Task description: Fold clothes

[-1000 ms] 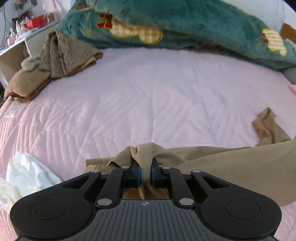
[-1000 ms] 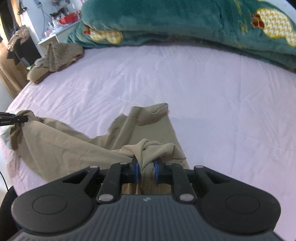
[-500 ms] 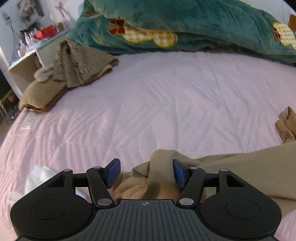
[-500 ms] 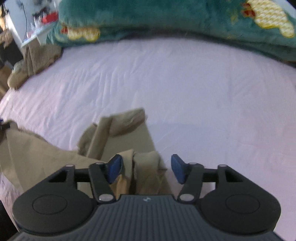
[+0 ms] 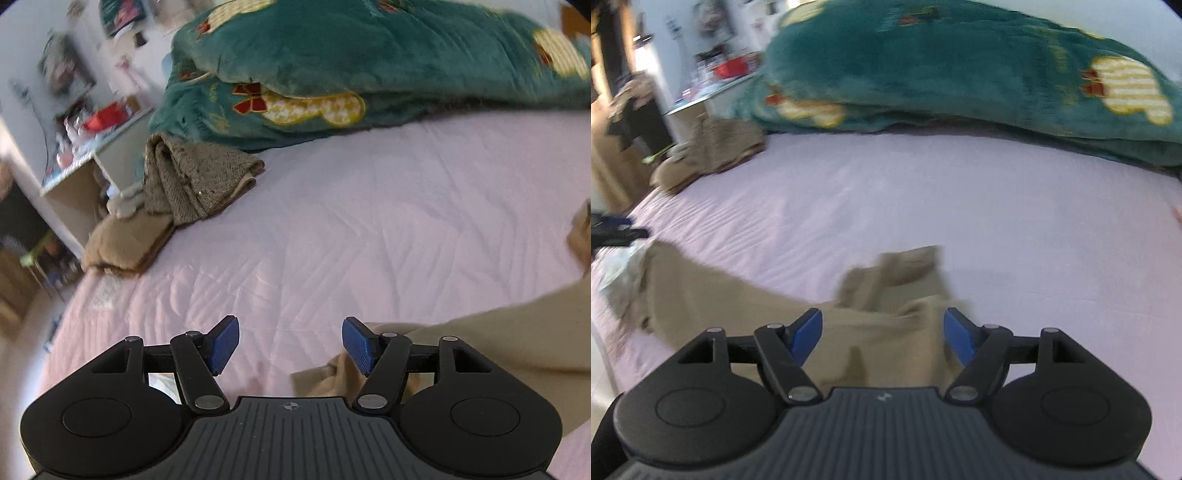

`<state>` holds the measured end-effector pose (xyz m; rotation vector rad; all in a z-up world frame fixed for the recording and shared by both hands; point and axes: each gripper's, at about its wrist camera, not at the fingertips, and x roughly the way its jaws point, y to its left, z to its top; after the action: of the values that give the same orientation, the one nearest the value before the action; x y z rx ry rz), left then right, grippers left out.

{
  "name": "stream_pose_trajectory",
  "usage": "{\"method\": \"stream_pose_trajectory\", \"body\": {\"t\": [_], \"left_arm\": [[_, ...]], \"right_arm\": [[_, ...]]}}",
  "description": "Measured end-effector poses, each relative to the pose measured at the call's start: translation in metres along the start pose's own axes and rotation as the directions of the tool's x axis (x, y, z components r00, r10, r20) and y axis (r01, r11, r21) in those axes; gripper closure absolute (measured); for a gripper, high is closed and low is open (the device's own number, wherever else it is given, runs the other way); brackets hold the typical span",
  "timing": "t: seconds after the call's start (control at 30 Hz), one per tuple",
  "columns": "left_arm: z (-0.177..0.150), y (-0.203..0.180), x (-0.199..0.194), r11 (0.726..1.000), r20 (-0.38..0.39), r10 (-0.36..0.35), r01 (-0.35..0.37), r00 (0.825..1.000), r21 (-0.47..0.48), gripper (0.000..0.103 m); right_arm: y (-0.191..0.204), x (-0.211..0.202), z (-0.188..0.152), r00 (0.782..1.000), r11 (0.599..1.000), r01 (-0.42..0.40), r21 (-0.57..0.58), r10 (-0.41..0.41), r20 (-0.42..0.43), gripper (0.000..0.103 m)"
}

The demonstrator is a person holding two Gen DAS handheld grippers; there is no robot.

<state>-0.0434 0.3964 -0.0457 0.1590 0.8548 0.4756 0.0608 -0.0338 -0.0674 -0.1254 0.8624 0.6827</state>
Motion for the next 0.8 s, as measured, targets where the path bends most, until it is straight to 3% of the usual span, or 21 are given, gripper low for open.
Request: {"method": "stream_pose_trajectory", "body": {"t": [0.13, 0.27, 0.33, 0.37, 0.4, 0.5, 0.53, 0.6, 0.67, 0.7, 0.8], "left_arm": [[-0.012, 0.000, -0.022, 0.995, 0.025, -0.070, 0.071, 0.997, -0.071, 0.039], [-0.035, -0.049, -0.038, 0.981, 0.077, -0.148, 0.156, 0.986, -0.116, 0.039], [-0.038, -0.074, -0.029, 0.975, 0.078, -0.183, 0.191, 0.980, -0.115, 0.045], [-0.038, -0.084, -0.024, 0.975, 0.074, -0.185, 0.192, 0.980, -0.109, 0.047], [-0.038, -0.090, -0.018, 0.976, 0.072, -0.183, 0.190, 0.980, -0.103, 0.050], [-0.044, -0.096, 0.004, 0.987, 0.052, -0.137, 0.141, 0.989, -0.076, 0.052], [-0.050, -0.091, 0.013, 0.989, 0.030, -0.115, 0.117, 0.993, -0.085, 0.053], [-0.061, -0.071, 0.031, 0.990, -0.019, -0.075, 0.072, 0.997, -0.121, 0.054], [-0.073, -0.046, 0.044, 0.985, -0.057, -0.067, 0.056, 0.996, -0.165, 0.058], [-0.078, -0.036, 0.048, 0.983, -0.070, -0.061, 0.048, 0.996, -0.178, 0.069], [-0.082, -0.016, 0.048, 0.984, -0.087, -0.024, 0.008, 0.996, -0.179, 0.076]], "right_arm": [[0.036, 0.021, -0.007, 0.998, 0.997, -0.066, -0.050, 0.065, -0.011, 0.030], [0.065, 0.050, -0.011, 0.991, 0.990, -0.132, -0.057, 0.132, -0.001, 0.033], [0.081, 0.063, -0.016, 0.988, 0.985, -0.156, -0.072, 0.155, -0.009, 0.042], [0.086, 0.069, -0.018, 0.987, 0.984, -0.160, -0.074, 0.159, -0.017, 0.061], [0.091, 0.075, -0.019, 0.986, 0.984, -0.163, -0.074, 0.162, -0.027, 0.072], [0.092, 0.092, -0.023, 0.993, 0.989, -0.113, -0.095, 0.108, -0.050, 0.074], [0.089, 0.098, -0.025, 0.995, 0.991, -0.082, -0.103, 0.076, -0.060, 0.076], [0.071, 0.102, -0.031, 0.997, 0.995, -0.034, -0.093, 0.028, -0.068, 0.093], [0.049, 0.102, -0.038, 0.997, 0.998, 0.002, -0.068, -0.007, -0.073, 0.101], [0.037, 0.099, -0.041, 0.997, 0.999, 0.011, -0.043, -0.014, -0.072, 0.103], [-0.002, 0.082, -0.047, 0.996, 0.998, 0.049, 0.036, -0.046, -0.071, 0.103]]}}
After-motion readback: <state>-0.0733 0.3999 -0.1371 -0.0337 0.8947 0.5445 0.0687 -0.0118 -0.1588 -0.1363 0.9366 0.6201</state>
